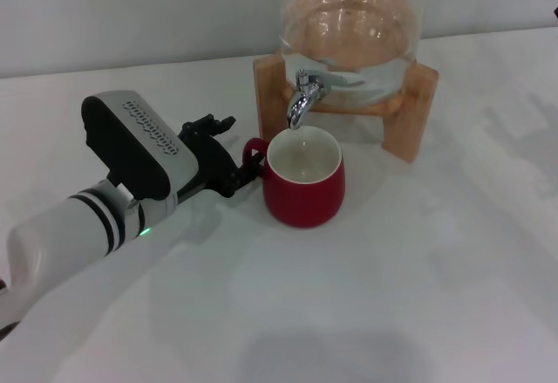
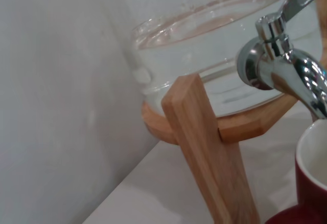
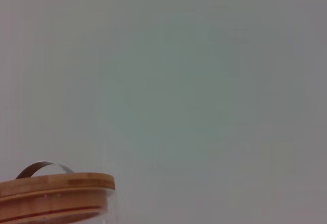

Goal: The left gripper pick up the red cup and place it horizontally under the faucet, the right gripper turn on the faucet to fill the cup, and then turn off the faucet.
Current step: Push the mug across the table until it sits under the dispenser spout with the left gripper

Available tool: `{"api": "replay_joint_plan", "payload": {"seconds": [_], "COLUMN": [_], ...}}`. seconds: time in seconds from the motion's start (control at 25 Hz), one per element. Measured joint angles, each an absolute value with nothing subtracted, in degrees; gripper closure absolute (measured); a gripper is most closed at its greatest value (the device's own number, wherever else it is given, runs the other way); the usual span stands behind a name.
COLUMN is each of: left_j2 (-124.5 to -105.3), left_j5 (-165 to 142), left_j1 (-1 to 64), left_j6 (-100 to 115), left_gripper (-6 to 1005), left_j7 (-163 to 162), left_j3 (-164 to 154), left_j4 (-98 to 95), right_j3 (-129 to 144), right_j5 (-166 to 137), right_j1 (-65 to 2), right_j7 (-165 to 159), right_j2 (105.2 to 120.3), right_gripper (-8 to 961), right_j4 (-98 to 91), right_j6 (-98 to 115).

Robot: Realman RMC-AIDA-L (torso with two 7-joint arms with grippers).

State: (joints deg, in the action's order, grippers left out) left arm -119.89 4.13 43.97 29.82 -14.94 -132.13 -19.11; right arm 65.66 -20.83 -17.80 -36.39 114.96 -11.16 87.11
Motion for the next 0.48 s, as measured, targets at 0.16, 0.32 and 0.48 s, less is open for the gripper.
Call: {"api": "replay_joint_plan", "payload": {"seconds": [0.16, 0.32, 0.48], "left_j2": [-119.88, -119.89, -119.89], "left_j5": [4.6, 5.1, 5.6], "left_j1": [43.8, 43.7, 43.7], "left_j6": [29.8, 29.8, 29.7], "left_gripper": [336, 336, 337], "left_j7": [-14.9, -14.9, -15.1], "left_j3": [-131.9, -131.8, -131.8], "left_j4": [-19.2, -19.2, -19.2], "right_j3": [65.7, 65.7, 65.7], "right_j5": [-20.8, -20.8, -20.8], "right_j1": [-17.9, -17.9, -17.9], "right_j7": [-36.4, -36.4, -36.4], "right_j2": [114.96, 114.96, 114.96], "right_gripper": [85, 85, 85], "right_j4": [-11.2, -11.2, -11.2], "right_j6": [87.1, 87.1, 87.3]}}
